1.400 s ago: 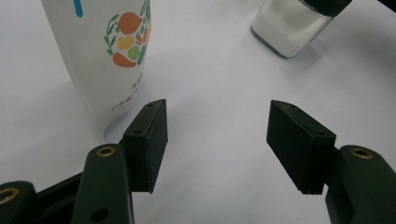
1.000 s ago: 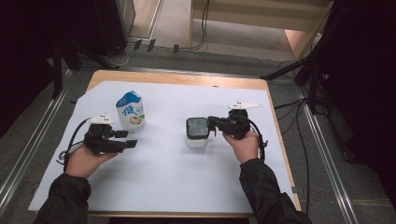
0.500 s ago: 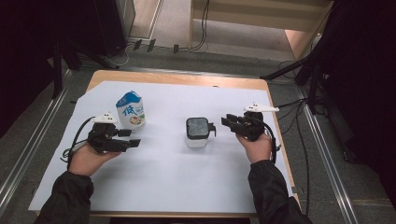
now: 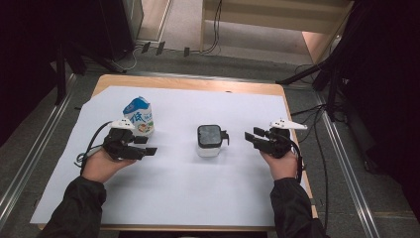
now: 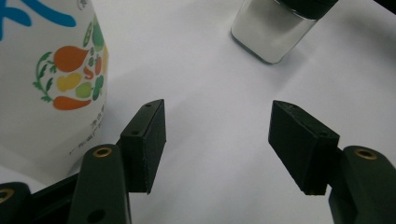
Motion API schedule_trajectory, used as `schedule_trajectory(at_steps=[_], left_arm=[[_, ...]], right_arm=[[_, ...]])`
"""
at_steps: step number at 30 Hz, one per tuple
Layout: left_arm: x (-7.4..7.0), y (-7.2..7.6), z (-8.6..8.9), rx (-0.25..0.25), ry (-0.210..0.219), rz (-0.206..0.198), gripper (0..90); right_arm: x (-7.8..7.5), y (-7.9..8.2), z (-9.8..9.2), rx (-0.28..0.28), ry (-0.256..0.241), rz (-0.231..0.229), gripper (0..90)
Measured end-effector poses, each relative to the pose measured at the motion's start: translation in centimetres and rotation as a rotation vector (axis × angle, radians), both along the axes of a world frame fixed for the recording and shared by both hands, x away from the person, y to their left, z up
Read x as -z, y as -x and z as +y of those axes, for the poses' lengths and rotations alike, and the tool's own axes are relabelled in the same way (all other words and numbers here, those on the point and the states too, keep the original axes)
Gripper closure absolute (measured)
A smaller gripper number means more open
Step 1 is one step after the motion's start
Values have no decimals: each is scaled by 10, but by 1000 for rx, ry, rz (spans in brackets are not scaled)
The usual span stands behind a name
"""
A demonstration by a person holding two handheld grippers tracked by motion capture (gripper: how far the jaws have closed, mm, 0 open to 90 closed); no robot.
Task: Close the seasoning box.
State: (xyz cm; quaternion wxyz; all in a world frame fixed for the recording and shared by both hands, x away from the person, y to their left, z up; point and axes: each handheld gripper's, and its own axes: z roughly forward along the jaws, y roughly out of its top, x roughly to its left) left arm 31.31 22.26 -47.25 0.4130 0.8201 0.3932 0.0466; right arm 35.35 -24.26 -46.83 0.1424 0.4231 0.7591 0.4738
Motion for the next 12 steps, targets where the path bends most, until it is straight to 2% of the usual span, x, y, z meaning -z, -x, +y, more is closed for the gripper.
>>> schedule_trajectory(at_steps=[10, 12], left_arm=[[6, -8, -11, 19, 2, -1, 354], [8, -8, -16, -24, -22, -17, 334]], right_arm=[[7, 10, -2, -4, 37, 11, 504], [9, 10, -2, -2, 41, 6, 481]])
